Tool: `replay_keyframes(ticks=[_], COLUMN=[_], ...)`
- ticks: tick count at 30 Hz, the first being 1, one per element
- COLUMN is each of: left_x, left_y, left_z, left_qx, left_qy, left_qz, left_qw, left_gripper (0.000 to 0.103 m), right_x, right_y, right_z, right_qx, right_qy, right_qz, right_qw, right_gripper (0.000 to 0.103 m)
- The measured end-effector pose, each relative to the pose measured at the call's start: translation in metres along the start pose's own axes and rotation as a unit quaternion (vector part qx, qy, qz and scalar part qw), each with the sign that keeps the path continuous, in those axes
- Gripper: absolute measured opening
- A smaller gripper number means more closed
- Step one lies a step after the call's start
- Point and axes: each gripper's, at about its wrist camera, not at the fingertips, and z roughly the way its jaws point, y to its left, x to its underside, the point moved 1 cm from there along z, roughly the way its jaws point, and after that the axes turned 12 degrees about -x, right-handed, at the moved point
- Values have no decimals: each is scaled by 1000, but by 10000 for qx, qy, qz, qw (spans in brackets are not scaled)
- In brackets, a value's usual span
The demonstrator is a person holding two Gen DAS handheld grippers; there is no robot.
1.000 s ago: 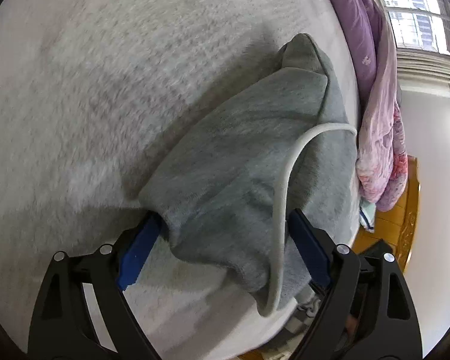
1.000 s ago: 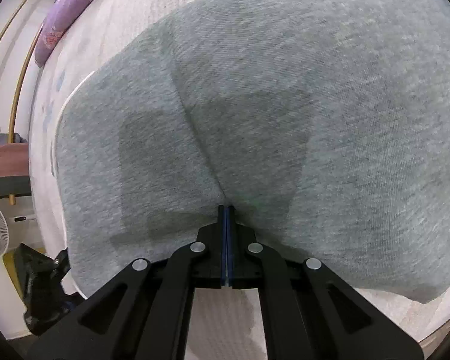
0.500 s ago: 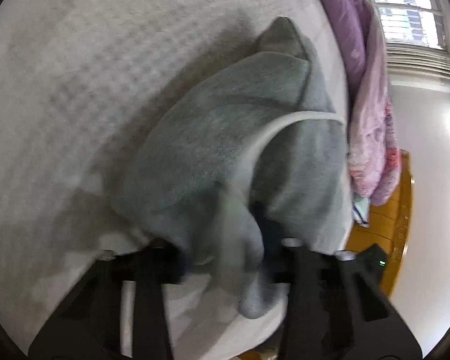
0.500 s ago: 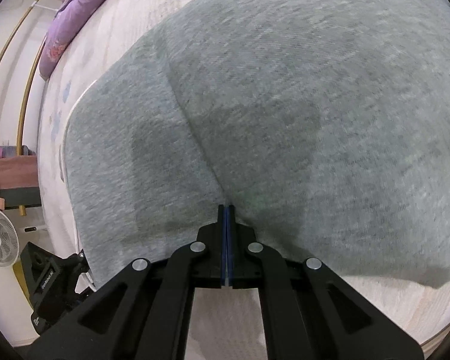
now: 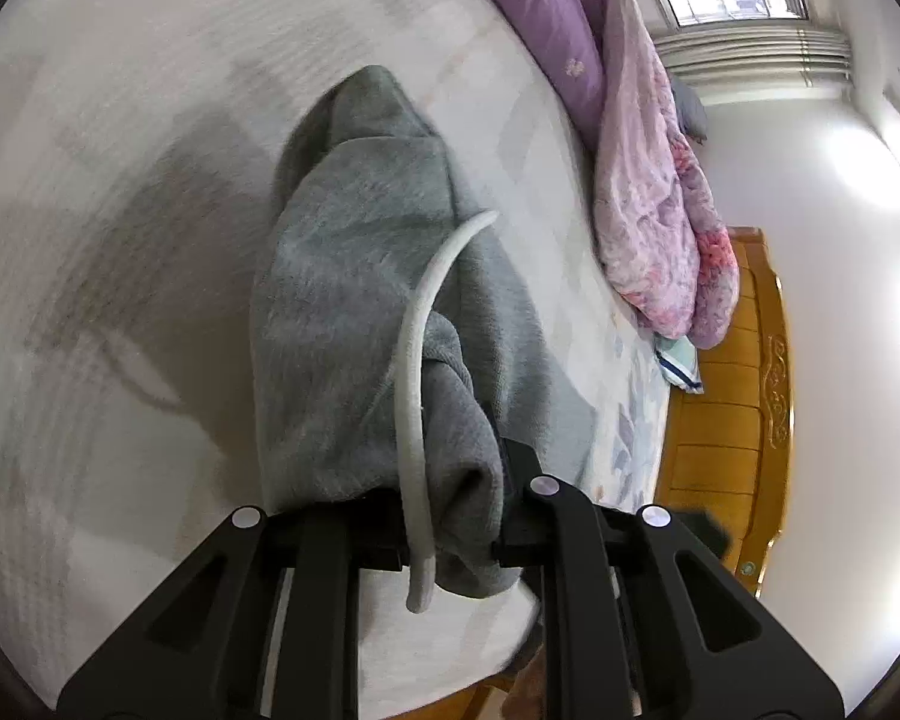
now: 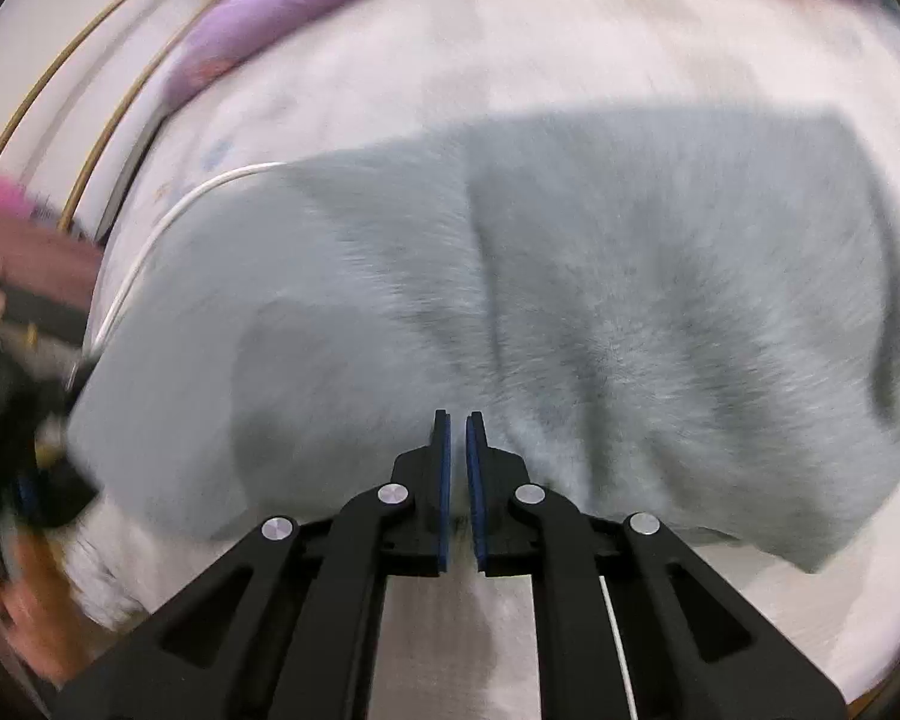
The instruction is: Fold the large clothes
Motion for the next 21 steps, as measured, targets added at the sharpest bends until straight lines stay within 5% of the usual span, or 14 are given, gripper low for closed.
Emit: replay_keyframes(ticks=[2, 3, 9, 17, 21], left_x=[-6, -7, -13, -19, -18], left_y=[-7, -9, -17, -13, -22], left_z=[0, 0, -2, -4, -3], left_qx=[-6, -43, -290, -534, -674], left_qy=[59, 68, 184, 353, 368], left_qz=[-47, -33, 128, 343, 531], left_qw=[10000, 10000, 9993, 9974, 9956], left_gripper=[16, 16, 16, 16, 16], right_x=[14, 19, 44, 56, 40], right_y=[18, 26, 75, 86, 110], right_z=[-18, -21, 1, -5, 19], right_qx=[63, 111, 408, 182, 383], right_qy=[-291, -391, -781, -895, -1035], right_qz=[-500, -685, -1844, -1786, -2275], right_qw=[9983, 9968, 9789, 9797, 9675], right_gripper=[44, 50, 51, 51, 53])
